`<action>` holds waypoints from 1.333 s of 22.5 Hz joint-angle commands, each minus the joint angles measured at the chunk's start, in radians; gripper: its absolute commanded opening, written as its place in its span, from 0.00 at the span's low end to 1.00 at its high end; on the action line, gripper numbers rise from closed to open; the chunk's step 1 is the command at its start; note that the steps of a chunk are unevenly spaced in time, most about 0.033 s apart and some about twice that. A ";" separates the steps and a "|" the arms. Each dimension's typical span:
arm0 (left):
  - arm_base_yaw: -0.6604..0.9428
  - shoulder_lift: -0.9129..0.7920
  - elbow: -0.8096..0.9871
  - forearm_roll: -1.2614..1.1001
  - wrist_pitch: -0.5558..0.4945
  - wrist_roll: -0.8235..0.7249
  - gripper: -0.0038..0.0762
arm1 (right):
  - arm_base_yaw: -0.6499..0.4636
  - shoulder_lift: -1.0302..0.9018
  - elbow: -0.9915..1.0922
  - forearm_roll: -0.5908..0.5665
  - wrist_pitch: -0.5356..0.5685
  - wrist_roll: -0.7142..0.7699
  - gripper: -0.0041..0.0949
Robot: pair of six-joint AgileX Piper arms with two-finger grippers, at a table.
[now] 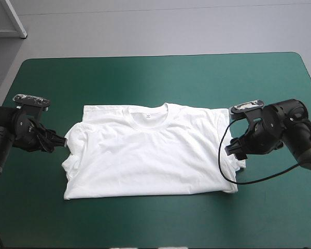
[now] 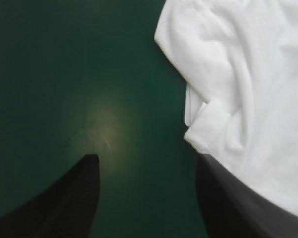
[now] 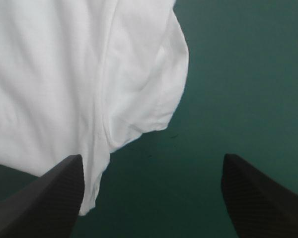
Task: Fold the cloth
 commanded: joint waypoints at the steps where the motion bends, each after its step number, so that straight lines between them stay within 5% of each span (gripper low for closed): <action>1: 0.064 -0.022 -0.012 -0.045 -0.097 -0.028 0.58 | -0.038 -0.058 0.021 -0.017 -0.009 0.000 0.77; 7: 0.192 0.046 0.009 -0.321 -0.252 0.096 0.58 | -0.067 -0.077 0.093 -0.013 -0.029 -0.007 0.77; 21: 0.198 0.473 0.009 -0.361 -0.539 0.092 0.57 | -0.067 -0.079 0.110 0.037 -0.051 -0.001 0.74; 25: 0.198 0.490 0.011 -0.387 -0.477 0.088 0.45 | -0.067 -0.079 0.110 0.037 -0.084 0.004 0.74; 30: 0.197 0.490 0.012 -0.408 -0.476 0.098 0.20 | -0.067 -0.079 0.110 0.037 -0.114 0.008 0.73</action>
